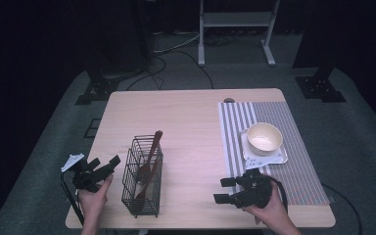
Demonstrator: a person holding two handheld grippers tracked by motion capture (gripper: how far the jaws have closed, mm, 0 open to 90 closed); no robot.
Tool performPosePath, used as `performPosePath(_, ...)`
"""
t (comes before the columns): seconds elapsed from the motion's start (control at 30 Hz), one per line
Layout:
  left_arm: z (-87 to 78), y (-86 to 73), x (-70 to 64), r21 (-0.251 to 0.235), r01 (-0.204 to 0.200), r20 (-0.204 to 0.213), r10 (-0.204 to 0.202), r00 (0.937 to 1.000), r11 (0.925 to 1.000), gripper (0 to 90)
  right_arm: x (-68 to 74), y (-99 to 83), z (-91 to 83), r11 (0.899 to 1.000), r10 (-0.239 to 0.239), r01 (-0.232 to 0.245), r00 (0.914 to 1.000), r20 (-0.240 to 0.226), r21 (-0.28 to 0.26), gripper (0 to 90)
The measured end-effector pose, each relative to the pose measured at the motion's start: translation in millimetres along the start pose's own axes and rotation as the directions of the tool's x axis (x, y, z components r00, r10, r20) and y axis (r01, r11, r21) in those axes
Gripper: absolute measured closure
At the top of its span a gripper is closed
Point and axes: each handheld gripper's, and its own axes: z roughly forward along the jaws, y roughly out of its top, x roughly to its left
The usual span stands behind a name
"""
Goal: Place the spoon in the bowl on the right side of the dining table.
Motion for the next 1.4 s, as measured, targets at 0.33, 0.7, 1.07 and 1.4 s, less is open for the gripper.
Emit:
performPosePath(0.33, 0.1, 0.1, 1.5, 0.001, 0.003, 0.001, -0.003, 1.0000, 1.0000, 1.6, 7.1, 10.0, 6.4, 1.000, -0.020, 0.020, 0.9997, -0.014, 0.013, 20.5)
performPosePath(0.7, -0.1, 0.2, 2.1, 0.001, 0.009, 0.002, -0.009, 1.0000, 1.0000, 1.6, 12.5, 24.1, 16.8, 0.999, -0.026, 0.027, 0.9988, -0.042, 0.030, 20.5)
performPosePath(1.07, -0.4, 0.2, 2.8, 0.000, 0.011, 0.003, -0.011, 0.9999, 0.9999, 1.6, 16.5, 37.1, 26.4, 0.998, -0.039, 0.042, 0.9977, -0.055, 0.044, 20.5)
performPosePath(1.4, 0.2, 0.1, 3.0, 0.001, 0.012, 0.005, -0.012, 0.9999, 0.9999, 1.6, 19.3, 48.1, 39.5, 0.997, -0.043, 0.048, 0.9960, -0.079, 0.066, 20.5)
